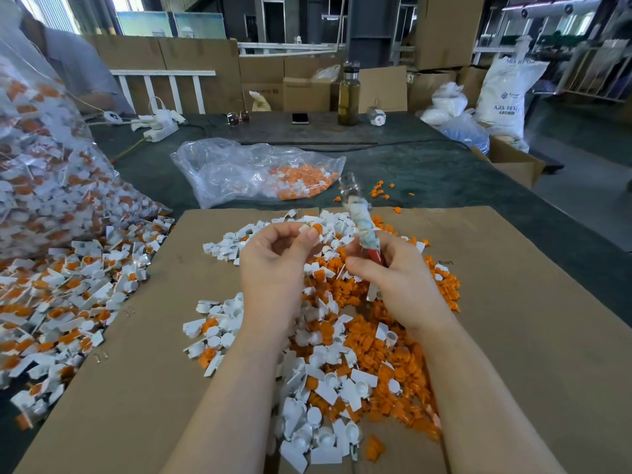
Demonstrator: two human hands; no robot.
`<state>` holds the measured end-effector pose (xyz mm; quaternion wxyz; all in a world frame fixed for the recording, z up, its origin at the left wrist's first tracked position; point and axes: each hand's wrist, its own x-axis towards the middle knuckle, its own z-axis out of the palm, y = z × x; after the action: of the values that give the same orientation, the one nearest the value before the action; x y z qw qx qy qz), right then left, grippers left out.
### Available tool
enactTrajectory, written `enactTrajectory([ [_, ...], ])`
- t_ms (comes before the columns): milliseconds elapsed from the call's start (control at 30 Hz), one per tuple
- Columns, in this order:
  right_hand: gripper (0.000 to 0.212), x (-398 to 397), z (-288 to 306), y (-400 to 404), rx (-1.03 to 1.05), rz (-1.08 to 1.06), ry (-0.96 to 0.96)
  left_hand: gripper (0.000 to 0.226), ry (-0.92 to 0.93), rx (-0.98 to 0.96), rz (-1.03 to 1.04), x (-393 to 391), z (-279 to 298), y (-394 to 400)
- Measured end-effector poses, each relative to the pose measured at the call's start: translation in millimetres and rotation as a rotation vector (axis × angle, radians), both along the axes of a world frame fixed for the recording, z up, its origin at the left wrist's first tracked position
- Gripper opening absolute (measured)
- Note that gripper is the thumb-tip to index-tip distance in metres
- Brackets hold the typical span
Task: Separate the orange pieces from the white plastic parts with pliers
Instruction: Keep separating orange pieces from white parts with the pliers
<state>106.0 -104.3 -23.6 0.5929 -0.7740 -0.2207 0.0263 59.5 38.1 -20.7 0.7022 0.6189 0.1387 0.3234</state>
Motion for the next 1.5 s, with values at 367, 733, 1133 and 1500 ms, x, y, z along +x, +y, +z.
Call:
enactTrajectory([
  [367,0.036,-3,2,-1,-0.289,0.271,0.063,0.007,-0.076,0.032,0.005,-1,-4,19],
  [733,0.012,-5,0,4,-0.303,0.266,-0.038,0.006,-0.062,-0.010,-0.027,-2,0,20],
  [1133,0.014,-5,-4,6,-0.351,0.217,-0.087,0.007,0.014,-0.145,-0.058,-4,3,19],
  [1500,0.016,9,-15,4,-0.454,-0.217,-0.222,0.024,-0.132,-1.123,0.397,-23,-6,99],
])
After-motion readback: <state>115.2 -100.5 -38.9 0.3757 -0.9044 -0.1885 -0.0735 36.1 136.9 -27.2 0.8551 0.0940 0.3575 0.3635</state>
